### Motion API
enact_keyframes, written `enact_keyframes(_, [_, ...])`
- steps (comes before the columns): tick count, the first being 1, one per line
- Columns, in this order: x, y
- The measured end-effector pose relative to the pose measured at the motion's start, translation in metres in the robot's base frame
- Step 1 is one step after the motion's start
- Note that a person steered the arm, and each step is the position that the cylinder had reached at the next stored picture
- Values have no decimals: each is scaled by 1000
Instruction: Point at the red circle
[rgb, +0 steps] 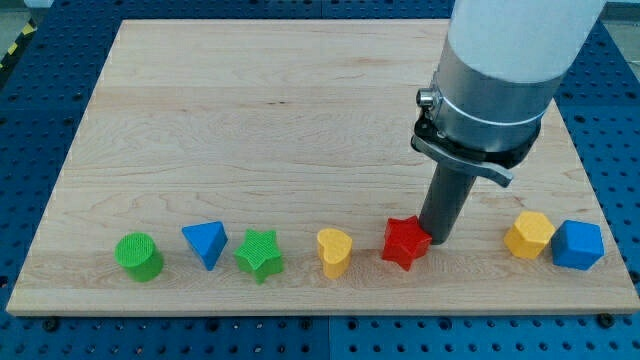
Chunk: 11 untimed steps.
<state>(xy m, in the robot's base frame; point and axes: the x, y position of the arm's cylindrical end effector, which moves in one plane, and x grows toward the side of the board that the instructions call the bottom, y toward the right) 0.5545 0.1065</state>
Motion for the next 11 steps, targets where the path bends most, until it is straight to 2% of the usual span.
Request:
enact_keyframes(2, [5,-26])
enact_keyframes(3, [-7,-32])
enact_keyframes(4, [-68,-8])
enact_keyframes(6, [-214,1])
enact_keyframes(7, [-289,29])
enact_keyframes(8, [-343,66])
enact_keyframes(11, [-362,86])
